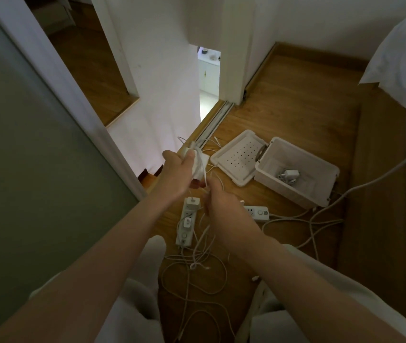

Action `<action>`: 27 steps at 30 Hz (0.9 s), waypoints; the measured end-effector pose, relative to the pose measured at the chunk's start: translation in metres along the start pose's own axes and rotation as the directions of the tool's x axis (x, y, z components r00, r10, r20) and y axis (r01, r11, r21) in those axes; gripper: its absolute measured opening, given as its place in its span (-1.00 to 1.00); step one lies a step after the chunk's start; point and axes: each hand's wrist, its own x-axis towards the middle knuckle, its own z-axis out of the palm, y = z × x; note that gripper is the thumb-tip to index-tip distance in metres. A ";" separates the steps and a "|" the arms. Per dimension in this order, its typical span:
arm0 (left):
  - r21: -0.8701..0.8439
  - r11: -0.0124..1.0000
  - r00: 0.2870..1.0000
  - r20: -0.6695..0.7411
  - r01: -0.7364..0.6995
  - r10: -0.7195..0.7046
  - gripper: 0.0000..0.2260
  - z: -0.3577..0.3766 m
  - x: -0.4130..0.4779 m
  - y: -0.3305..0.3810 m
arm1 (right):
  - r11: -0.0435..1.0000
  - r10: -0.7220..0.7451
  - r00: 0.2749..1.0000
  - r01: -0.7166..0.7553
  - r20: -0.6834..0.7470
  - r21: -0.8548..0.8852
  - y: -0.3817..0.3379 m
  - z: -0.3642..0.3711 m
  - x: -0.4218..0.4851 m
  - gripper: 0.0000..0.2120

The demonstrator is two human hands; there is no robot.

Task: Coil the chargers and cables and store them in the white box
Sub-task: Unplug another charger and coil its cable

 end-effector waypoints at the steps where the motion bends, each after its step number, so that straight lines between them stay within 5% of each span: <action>1: -0.055 0.998 0.999 -0.012 0.039 -0.040 -0.63 0.000 0.002 0.001 | 1.000 -0.002 1.000 0.002 0.010 -0.009 0.001 0.000 0.000 -0.67; 4: -0.395 0.906 0.988 0.056 0.154 -0.143 -0.58 -0.001 0.003 0.003 | 0.999 -0.043 0.998 0.044 0.050 -0.025 0.002 0.003 -0.002 -0.76; 7: -0.727 0.639 0.965 0.236 0.251 -0.110 -0.71 -0.001 -0.012 0.011 | 0.993 -0.113 0.991 0.116 0.072 -0.031 0.006 0.008 -0.003 -0.80; 11: -0.858 0.356 0.926 0.371 0.370 -0.067 -0.73 -0.004 -0.025 0.020 | 0.990 -0.136 0.986 0.139 0.092 -0.037 0.011 0.006 0.000 -0.85; 19: -0.755 0.573 0.907 0.419 0.319 0.046 -0.74 -0.012 -0.020 0.016 | 0.927 -0.175 0.981 0.192 0.079 -0.322 0.026 -0.031 0.016 -0.76; 27: -0.504 0.840 0.812 0.565 0.201 0.145 -0.70 -0.030 -0.017 0.021 | 0.808 -0.400 0.917 0.357 0.008 -0.470 0.034 -0.040 0.027 -0.74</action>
